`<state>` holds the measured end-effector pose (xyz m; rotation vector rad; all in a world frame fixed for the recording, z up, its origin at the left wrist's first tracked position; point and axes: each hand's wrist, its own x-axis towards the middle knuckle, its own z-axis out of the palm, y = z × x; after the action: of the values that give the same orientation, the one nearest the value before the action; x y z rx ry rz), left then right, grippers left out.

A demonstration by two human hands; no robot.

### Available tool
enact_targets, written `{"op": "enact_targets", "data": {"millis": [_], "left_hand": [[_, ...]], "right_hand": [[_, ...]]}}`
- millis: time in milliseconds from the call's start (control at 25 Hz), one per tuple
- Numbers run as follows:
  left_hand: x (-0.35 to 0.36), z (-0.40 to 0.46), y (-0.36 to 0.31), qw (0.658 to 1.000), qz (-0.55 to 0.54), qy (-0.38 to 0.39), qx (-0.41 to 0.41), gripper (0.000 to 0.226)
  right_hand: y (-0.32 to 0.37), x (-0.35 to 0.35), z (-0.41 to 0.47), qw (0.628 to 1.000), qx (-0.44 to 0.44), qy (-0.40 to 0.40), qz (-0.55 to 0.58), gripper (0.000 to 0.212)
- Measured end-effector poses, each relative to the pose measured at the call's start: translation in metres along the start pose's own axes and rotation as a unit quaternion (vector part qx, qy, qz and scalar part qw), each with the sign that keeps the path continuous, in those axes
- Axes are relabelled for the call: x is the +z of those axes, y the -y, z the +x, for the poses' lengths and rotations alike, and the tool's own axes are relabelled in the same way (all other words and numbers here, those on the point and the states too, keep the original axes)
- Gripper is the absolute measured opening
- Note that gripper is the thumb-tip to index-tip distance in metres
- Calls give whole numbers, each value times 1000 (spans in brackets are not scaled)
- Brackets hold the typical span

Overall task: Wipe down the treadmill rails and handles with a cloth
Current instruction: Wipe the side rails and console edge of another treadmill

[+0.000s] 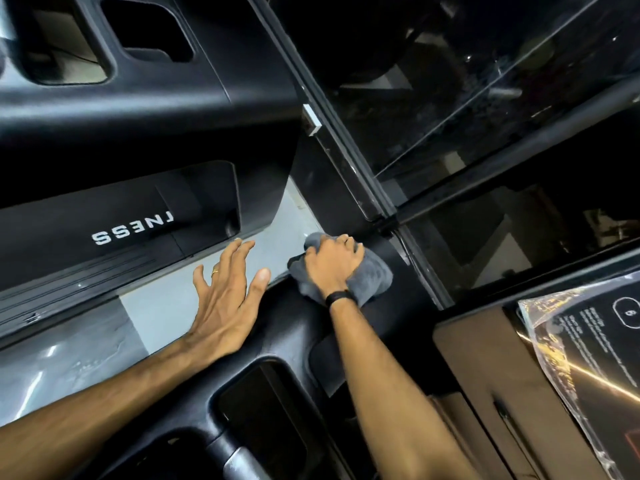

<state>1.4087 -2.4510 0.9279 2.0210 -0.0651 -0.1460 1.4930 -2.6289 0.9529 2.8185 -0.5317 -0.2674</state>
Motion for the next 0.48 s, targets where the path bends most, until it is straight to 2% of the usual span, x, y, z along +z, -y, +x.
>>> {"op": "enact_targets", "data": {"millis": [120, 200, 280, 360, 400, 480], "left_hand": [[-9, 0, 8, 1000, 3, -17, -14, 74], [-14, 3, 12, 999, -4, -32, -22, 73], [-16, 7, 14, 998, -22, -55, -17, 71], [-19, 11, 14, 996, -42, -79, -11, 65], [-19, 13, 14, 995, -48, -82, -5, 63], [-18, 13, 11, 996, -51, -69, 13, 62]], "right_hand": [[6, -3, 27, 996, -47, 70, -16, 37], [29, -2, 0, 982, -156, 103, 10, 35], [46, -2, -58, 943, -297, 118, 89, 39], [42, -1, -108, 909, -384, 89, 137, 46], [30, 2, -121, 910, -392, 53, 129, 49], [-5, 6, -122, 932, -351, -16, 92, 58]]}}
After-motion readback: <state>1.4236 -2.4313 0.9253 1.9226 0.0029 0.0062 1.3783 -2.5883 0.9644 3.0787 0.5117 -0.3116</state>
